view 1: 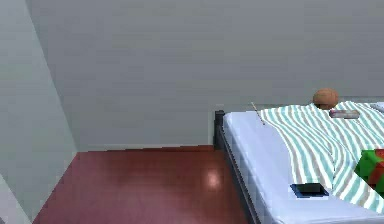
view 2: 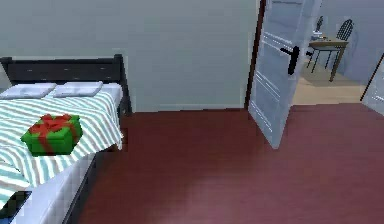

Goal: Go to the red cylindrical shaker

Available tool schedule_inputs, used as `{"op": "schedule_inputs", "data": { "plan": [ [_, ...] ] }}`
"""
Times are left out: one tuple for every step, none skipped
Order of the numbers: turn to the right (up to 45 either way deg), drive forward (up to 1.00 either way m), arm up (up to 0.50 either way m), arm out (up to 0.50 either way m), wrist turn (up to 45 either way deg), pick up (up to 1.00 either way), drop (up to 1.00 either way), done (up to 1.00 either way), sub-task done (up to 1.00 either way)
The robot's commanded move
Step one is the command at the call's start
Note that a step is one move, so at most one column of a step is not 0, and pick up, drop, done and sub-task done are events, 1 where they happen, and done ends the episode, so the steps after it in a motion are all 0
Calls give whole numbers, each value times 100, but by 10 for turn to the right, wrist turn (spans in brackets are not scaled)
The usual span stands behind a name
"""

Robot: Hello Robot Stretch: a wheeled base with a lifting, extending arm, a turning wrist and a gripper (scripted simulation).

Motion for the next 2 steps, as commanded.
{"op": "schedule_inputs", "data": {
  "plan": [
    [0, 30, 0, 0, 0, 0, 0, 0, 0],
    [-450, 0, 0, 0, 0, 0, 0, 0, 0]
  ]
}}
